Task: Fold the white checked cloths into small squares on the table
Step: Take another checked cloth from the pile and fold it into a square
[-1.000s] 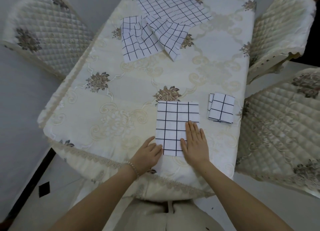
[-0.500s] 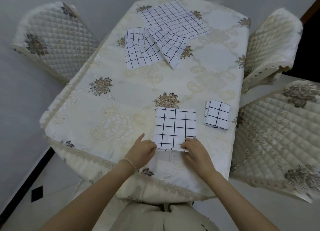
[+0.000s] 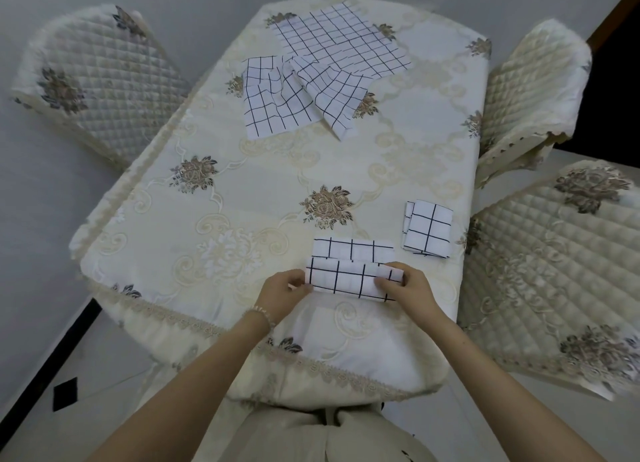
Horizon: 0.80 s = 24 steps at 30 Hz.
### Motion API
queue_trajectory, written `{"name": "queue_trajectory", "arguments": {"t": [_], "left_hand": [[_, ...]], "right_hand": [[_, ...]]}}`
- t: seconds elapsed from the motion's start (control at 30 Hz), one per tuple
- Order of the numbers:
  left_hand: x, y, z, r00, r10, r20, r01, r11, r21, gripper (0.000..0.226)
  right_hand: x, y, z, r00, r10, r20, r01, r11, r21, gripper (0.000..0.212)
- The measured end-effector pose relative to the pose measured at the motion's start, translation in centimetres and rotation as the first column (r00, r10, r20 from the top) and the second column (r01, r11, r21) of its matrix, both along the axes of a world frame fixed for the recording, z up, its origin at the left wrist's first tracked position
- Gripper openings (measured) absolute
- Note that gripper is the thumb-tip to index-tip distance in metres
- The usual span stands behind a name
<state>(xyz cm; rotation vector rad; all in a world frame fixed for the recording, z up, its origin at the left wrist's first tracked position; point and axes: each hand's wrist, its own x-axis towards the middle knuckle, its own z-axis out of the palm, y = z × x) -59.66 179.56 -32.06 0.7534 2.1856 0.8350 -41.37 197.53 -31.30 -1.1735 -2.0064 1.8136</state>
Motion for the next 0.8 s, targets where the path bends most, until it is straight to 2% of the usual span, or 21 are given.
{"name": "queue_trajectory", "arguments": {"t": [0.03,0.07,0.13,0.27,0.43,0.5,0.6,0.8], "left_hand": [[0.0,0.3,-0.2,0.999,0.039,0.031,-0.039,0.999,-0.010,0.020],[0.0,0.5,-0.3,0.996,0.069,0.048,-0.068,0.997,-0.026,0.014],[0.0,1.0,-0.8,0.994,0.097,0.048,-0.094,0.994,-0.057,0.015],[0.1,2.0,-1.4,0.991,0.130,0.025,-0.128,0.988,-0.089,0.016],[-0.1,3.0,-1.7,0.975,0.211,0.066,-0.205,0.975,-0.080,0.016],[-0.2,3.0,-1.6,0.977,0.197,0.076,-0.192,0.979,-0.074,0.014],[-0.4,3.1,-1.7,0.991,0.136,0.016,-0.134,0.986,-0.099,0.016],[-0.8,3.8,-2.2,0.994,0.061,-0.089,-0.077,0.981,-0.180,0.009]], "right_hand": [[0.0,0.1,-0.4,0.999,-0.015,0.033,0.015,1.000,0.002,0.006],[0.1,0.2,-0.8,0.997,-0.025,0.070,0.025,1.000,0.008,0.011],[0.1,0.1,-1.7,0.989,-0.063,0.137,0.060,0.998,0.029,0.023],[-0.9,0.0,-2.5,0.971,-0.170,0.170,0.149,0.980,0.128,0.008],[-2.2,0.2,-3.1,0.959,-0.209,0.192,0.175,0.968,0.181,0.007],[-2.5,0.2,-3.5,0.952,-0.211,0.221,0.164,0.963,0.215,0.010],[-2.8,0.1,-3.9,0.944,-0.220,0.247,0.148,0.949,0.278,0.017],[-3.6,-0.2,-4.9,0.899,-0.288,0.329,0.140,0.902,0.407,0.012]]}}
